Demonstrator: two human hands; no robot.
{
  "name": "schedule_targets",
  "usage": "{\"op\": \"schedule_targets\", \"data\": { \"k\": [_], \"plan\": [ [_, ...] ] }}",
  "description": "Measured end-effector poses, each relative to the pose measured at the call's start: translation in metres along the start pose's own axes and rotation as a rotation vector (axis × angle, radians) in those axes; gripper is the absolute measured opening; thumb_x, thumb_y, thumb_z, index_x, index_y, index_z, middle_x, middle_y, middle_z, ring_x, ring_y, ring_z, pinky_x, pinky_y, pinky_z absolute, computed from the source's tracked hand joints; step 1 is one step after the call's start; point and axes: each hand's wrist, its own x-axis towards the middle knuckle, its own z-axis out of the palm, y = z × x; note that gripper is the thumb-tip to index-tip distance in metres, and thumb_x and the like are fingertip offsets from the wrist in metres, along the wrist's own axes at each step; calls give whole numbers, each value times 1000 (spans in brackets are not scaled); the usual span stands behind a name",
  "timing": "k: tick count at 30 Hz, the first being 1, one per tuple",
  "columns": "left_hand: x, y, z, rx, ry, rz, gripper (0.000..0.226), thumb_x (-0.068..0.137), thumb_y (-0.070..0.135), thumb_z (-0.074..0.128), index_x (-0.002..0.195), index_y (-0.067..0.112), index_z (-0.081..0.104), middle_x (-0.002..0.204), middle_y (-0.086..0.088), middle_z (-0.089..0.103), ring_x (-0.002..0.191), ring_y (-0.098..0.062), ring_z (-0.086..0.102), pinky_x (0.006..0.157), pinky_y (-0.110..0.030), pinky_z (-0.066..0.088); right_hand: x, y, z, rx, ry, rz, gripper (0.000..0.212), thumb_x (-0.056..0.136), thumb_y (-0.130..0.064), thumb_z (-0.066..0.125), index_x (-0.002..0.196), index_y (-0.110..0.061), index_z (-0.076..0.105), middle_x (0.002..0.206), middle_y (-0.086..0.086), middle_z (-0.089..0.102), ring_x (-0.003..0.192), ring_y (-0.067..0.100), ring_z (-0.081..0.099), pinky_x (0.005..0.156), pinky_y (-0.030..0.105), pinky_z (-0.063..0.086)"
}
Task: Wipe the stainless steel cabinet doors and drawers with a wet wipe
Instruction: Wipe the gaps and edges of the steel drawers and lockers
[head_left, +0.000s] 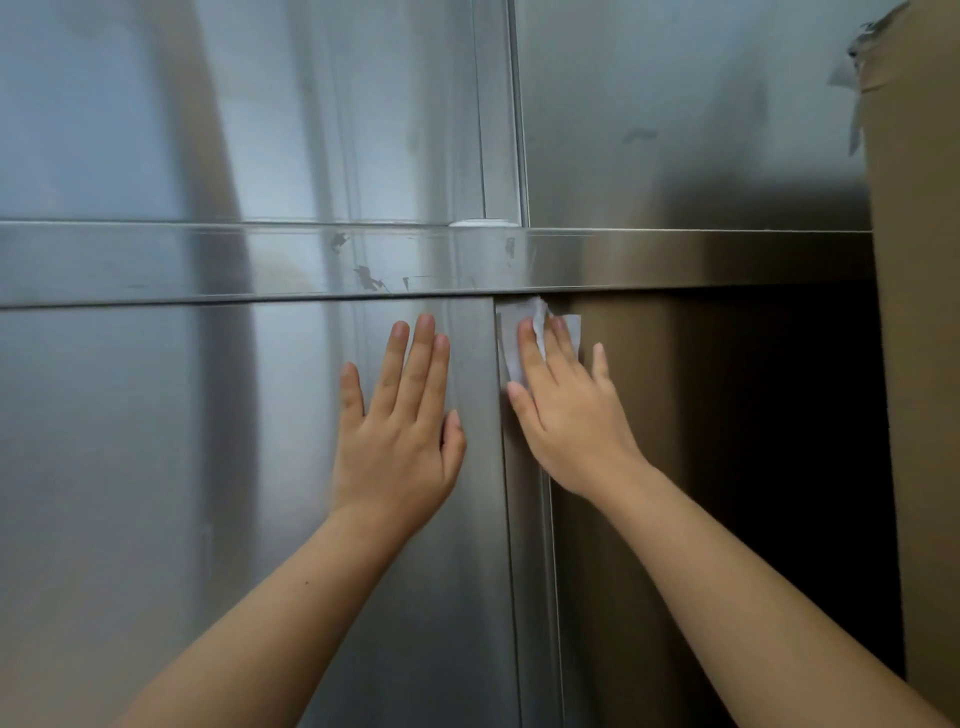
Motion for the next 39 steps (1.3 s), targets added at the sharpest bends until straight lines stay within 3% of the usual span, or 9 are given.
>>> {"op": "schedule_targets", "data": {
  "k": [10, 17, 19, 22, 24, 30, 35, 39],
  "plan": [
    [1, 0, 1, -23, 7, -5, 59, 89, 28, 31, 142, 4, 31, 150, -12, 26, 138, -29, 26, 107, -54, 19, -36, -6, 11, 168, 83, -14, 60, 101, -35, 21, 134, -28, -29, 144, -9, -34, 135, 5, -28, 110, 30, -15],
    [0, 0, -1, -72, 34, -14, 58, 88, 27, 31, 142, 4, 31, 150, -11, 26, 138, -28, 26, 108, -51, 15, -27, -28, -8, 181, 351, -120, 59, 94, -30, 28, 143, -7, 4, 152, 9, 1, 142, 22, 2, 112, 45, 6],
    [-1, -1, -3, -101, 54, -29, 58, 87, 25, 31, 141, 3, 32, 149, -12, 27, 136, -29, 27, 108, -48, 13, -21, -33, -7, 127, 313, -148, 58, 95, -31, 28, 143, -9, 5, 152, 8, 1, 143, 23, 3, 113, 47, 8],
    [0, 0, -6, -120, 67, -72, 58, 85, 22, 31, 139, -1, 35, 147, -16, 31, 135, -31, 28, 108, -46, 13, -14, -32, 3, 1, 118, -146, 58, 98, -39, 24, 141, -18, -10, 150, 0, -18, 141, 17, -14, 115, 44, -3],
    [0, 0, -6, -113, 67, -75, 58, 85, 22, 32, 138, -1, 37, 146, -17, 32, 134, -32, 28, 108, -46, 14, -12, -28, 10, -29, 88, -147, 61, 99, -38, 29, 140, -19, -12, 149, -1, -21, 139, 17, -17, 114, 41, -7],
    [0, 1, -4, -109, 65, -79, 57, 86, 22, 31, 139, 0, 36, 147, -15, 30, 136, -31, 26, 109, -45, 12, 1, -30, 13, -45, 201, -137, 60, 92, -42, 19, 143, -16, 4, 151, 8, -4, 142, 24, 3, 111, 42, -3],
    [-1, 0, -3, -92, 74, -74, 58, 86, 22, 32, 139, 0, 36, 147, -16, 31, 136, -31, 27, 110, -45, 11, -12, -34, 24, -57, 285, -74, 60, 91, -39, 27, 141, -6, 28, 145, 18, 34, 135, 30, 19, 105, 55, 12],
    [-1, 0, -2, -84, 67, -70, 58, 86, 22, 31, 139, 0, 37, 147, -16, 31, 136, -31, 27, 110, -46, 11, -16, -32, 23, -159, 268, -80, 61, 90, -41, 27, 139, -6, 34, 141, 19, 40, 134, 31, 31, 102, 57, 15]
  ]
}}
